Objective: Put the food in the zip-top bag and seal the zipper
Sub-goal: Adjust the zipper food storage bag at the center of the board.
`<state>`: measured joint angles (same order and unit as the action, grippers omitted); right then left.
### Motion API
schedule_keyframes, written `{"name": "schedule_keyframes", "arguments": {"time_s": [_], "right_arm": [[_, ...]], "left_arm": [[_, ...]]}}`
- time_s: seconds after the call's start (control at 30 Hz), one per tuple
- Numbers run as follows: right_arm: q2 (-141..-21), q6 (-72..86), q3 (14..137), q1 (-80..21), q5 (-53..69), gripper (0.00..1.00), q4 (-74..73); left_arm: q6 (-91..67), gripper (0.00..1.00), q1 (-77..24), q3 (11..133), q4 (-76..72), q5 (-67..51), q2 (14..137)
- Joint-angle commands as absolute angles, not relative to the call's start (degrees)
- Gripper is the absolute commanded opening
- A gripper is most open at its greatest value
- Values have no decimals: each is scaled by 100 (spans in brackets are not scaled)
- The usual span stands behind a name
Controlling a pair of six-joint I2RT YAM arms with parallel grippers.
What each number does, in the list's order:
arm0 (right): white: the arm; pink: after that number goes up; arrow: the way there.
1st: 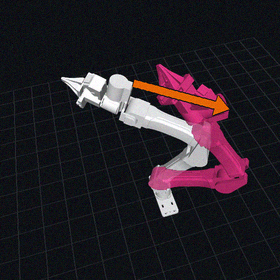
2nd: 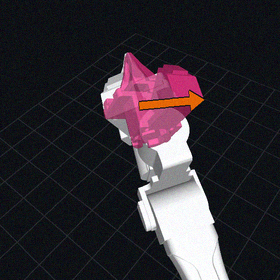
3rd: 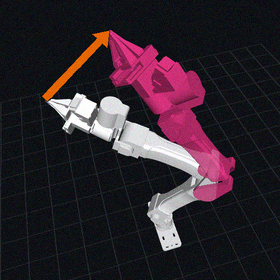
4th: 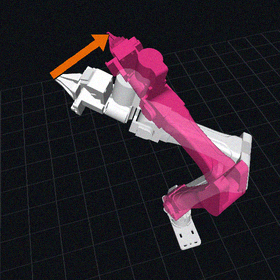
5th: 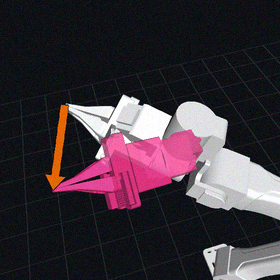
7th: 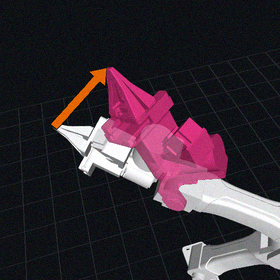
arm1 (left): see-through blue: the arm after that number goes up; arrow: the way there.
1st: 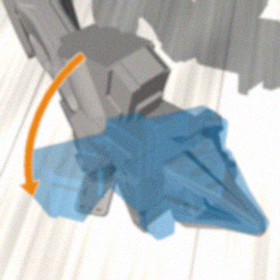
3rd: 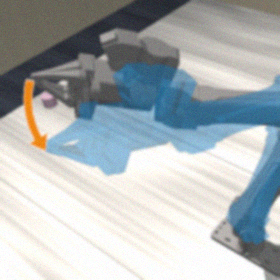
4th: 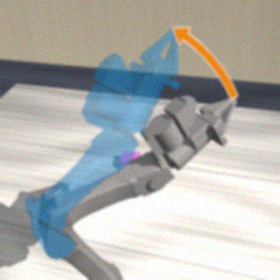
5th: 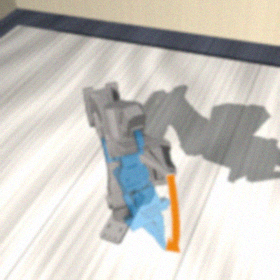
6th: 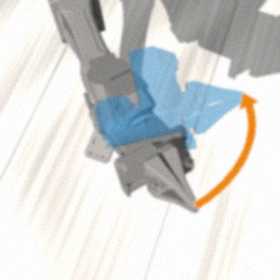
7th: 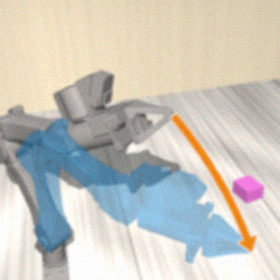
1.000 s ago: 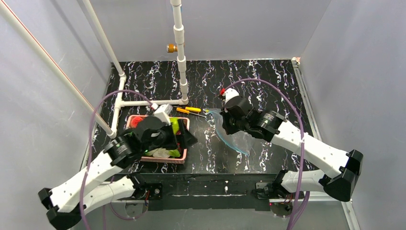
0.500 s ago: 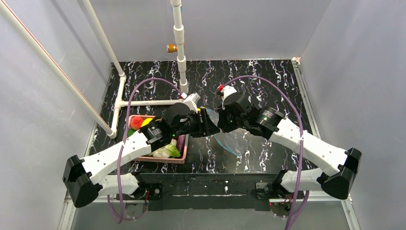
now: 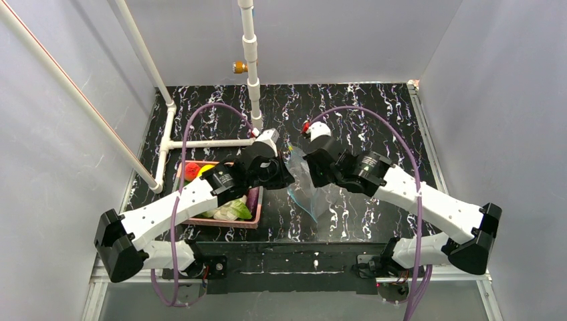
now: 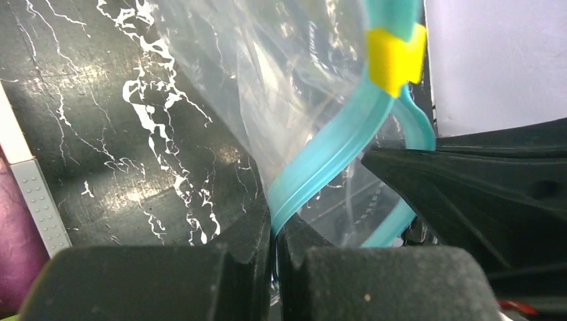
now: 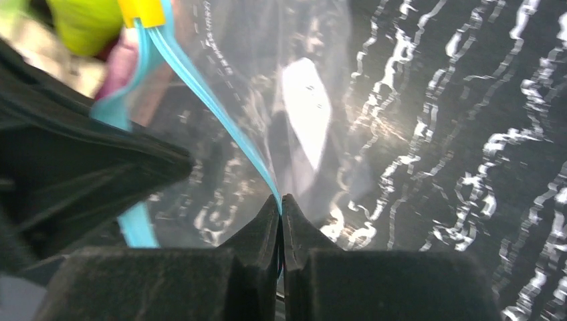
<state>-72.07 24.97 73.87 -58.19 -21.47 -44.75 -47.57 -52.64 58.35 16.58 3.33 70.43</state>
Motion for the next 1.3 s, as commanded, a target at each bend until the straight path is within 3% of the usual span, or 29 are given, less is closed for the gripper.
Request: {"name": "schedule_keyframes", "arguments": {"time_s": [0.0,0.07,0.3,0.4,0.57,0.7,1.07,1.27], "right_arm": [[-7419,2502,7683,-6184,-3432,10,-5227],[-7561,2690,7719,-6399,-3616,14,-5297],[-7664,3560,7643,-6617,-3342,41,-4776],[-7530,3755,7514,-6631,-3372,43,-4666],[-7316,3591,7147,-6653,-3543,55,-4592],[-7360,3328,6960,-6653,-3738,48,-4402],[-7192,2659,7008,-6645,-4089,3,-4114],[-6571,1974,6702,-6458,-3833,1,-3694]], "left_arm": [[-4893,0,-5284,6021,1874,759,6787],[-5046,0,-5283,5950,1693,681,6775],[-5339,0,-5283,5771,1416,626,6675],[-5370,0,-5282,5666,1386,653,6580],[-5411,0,-5282,5526,1485,888,6342],[-5430,0,-5282,5515,1536,869,6301],[-5322,0,-5275,5544,2282,1059,6110],[-5236,0,-5241,5496,2560,1153,5979]]}}
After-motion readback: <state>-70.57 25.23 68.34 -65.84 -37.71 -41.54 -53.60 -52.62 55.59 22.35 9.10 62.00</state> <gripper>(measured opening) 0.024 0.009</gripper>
